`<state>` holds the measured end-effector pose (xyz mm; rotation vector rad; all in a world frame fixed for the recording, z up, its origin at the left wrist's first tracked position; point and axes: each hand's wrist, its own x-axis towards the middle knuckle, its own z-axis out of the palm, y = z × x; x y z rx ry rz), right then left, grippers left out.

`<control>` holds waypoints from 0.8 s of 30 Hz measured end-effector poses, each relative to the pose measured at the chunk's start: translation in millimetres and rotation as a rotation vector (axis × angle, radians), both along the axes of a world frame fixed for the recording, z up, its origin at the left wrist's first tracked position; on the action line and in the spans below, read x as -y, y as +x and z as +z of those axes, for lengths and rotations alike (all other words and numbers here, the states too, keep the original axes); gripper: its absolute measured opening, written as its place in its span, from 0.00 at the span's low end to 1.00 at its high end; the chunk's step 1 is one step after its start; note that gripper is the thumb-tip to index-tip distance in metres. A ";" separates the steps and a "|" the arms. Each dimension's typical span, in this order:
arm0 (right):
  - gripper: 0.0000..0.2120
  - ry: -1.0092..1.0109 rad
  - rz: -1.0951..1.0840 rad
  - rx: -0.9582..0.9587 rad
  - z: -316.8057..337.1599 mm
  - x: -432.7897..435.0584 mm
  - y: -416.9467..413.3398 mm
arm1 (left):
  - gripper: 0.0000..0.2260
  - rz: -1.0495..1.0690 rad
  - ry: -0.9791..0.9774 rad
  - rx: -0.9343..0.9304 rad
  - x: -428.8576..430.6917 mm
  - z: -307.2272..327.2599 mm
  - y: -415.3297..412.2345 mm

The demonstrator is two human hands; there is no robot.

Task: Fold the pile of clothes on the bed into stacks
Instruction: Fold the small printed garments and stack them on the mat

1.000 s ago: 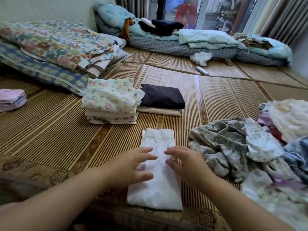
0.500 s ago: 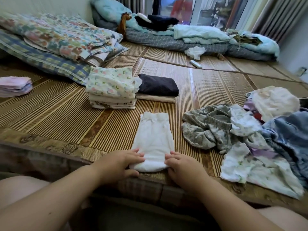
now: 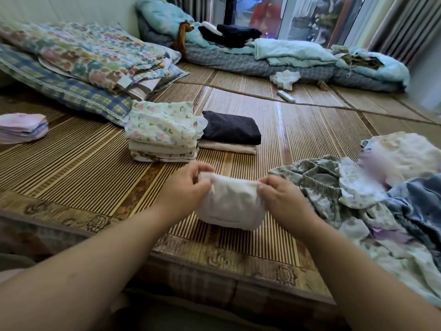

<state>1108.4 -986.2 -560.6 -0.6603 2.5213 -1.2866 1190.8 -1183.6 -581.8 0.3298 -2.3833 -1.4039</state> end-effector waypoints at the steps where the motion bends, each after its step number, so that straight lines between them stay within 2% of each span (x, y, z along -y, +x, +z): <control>1: 0.08 -0.052 -0.068 0.047 -2.1 6.9 -13.5 | 0.11 0.052 0.109 0.037 2.2 1.5 -16.9; 3: 0.14 -0.055 -0.204 0.159 -12.8 16.5 -35.9 | 0.24 0.110 0.302 0.211 7.5 -3.9 -44.9; 4: 0.18 0.012 -0.250 0.195 -20.2 18.6 -43.9 | 0.30 0.122 0.276 0.338 9.3 -10.1 -53.4; 6: 0.25 0.195 -0.270 0.245 -35.5 20.4 -51.2 | 0.33 0.123 0.058 0.587 8.9 -28.3 -57.8; 7: 0.25 0.259 -0.256 0.274 -41.4 21.3 -51.9 | 0.32 0.129 -0.071 0.667 8.7 -37.8 -57.3; 9: 0.19 0.245 -0.227 0.350 -53.3 23.9 -50.7 | 0.28 0.168 -0.279 0.725 10.0 -54.4 -55.4; 11: 0.17 0.230 -0.218 0.359 -60.5 29.4 -47.7 | 0.25 0.195 -0.364 0.739 9.1 -62.1 -56.2; 15: 0.15 0.436 -0.220 0.248 -60.4 41.6 -44.2 | 0.18 0.154 -0.429 0.782 0.5 -59.9 -62.9; 17: 0.13 0.366 -0.215 0.256 -61.6 44.3 -44.0 | 0.12 0.102 -0.352 0.749 -1.8 -57.9 -64.8; 20: 0.14 0.032 -0.210 0.384 -57.5 43.0 -38.9 | 0.06 0.076 -0.039 0.594 -1.1 -53.0 -62.6; 22: 0.16 -0.209 -0.202 0.516 -51.8 41.8 -33.8 | 0.07 0.098 0.184 0.498 0.8 -47.0 -58.6; 24: 0.15 -0.339 -0.191 0.561 -42.0 46.3 -31.5 | 0.12 0.121 0.420 0.399 6.4 -39.4 -56.6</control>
